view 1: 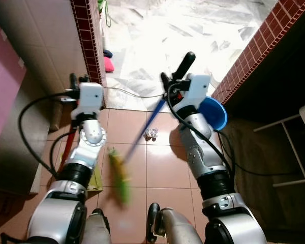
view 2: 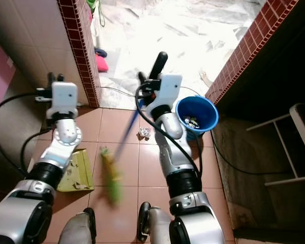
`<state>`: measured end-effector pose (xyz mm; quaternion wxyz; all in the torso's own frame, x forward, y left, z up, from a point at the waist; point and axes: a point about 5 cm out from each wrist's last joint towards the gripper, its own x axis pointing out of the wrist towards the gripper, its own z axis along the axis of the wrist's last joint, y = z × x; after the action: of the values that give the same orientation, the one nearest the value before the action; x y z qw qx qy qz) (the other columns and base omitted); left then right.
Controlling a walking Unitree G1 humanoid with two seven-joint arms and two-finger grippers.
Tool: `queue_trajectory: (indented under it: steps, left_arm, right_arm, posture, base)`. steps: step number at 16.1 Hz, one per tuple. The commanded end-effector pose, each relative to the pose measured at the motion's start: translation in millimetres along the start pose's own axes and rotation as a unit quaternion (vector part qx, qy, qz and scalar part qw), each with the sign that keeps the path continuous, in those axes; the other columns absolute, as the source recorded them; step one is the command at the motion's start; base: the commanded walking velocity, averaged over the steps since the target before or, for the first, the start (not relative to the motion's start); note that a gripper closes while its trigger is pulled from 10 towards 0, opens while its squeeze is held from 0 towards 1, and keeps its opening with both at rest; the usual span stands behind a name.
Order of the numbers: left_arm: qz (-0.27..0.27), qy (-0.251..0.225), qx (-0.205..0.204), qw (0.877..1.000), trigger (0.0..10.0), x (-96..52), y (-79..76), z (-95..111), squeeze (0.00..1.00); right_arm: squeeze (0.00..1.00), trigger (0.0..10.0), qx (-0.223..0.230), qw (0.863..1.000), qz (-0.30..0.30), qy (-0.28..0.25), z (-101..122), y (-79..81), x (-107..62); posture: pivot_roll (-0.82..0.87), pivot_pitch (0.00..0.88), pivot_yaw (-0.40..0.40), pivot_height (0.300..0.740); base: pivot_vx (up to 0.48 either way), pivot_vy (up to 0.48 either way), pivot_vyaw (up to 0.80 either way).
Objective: Sweep floor
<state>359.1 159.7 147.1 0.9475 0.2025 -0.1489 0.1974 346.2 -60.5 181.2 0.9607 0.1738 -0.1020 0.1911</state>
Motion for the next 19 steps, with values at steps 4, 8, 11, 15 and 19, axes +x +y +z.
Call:
queue_trajectory:
  steps: [4,8,11,15,19]
  left_arm:
    - [-0.026,0.032,-0.030,0.999,10.0,-11.6,-13.7,-10,0.00]
    - [-0.045,0.038,-0.043,0.997,10.0,-16.1,-24.0,-9,0.00]
    - [-0.046,0.022,-0.059,0.997,10.0,-12.7,-24.1,-1,0.00]
    - [-0.050,-0.046,-0.128,0.989,10.0,-3.9,-12.8,32,0.00]
    - [-0.037,-0.073,-0.135,0.988,10.0,3.9,0.2,44,0.00]
  right_arm:
    - [0.00,10.0,0.054,0.996,0.063,0.014,4,1.6,-4.0]
    - [0.00,10.0,0.002,0.994,0.106,0.014,23,-12.1,-7.9]
    - [0.00,10.0,-0.065,0.993,0.101,0.011,29,-22.4,-7.3]
    - [0.00,10.0,-0.120,0.990,0.073,0.029,14,-41.0,-23.6]
    - [0.00,10.0,-0.128,0.989,0.070,0.020,6,-35.7,-25.7]
  posture:
    - [-0.10,0.209,-0.134,0.740]
    - [-0.10,0.172,-0.128,0.740]
    - [-0.09,0.146,-0.124,0.740]
    - [-0.05,0.108,-0.119,0.740]
    - [-0.03,0.079,-0.108,0.740]
  base:
    - [0.000,0.000,0.00]
    - [0.000,0.000,0.00]
    - [0.000,0.000,0.00]
    - [0.000,0.000,0.00]
    - [0.000,0.000,0.54]
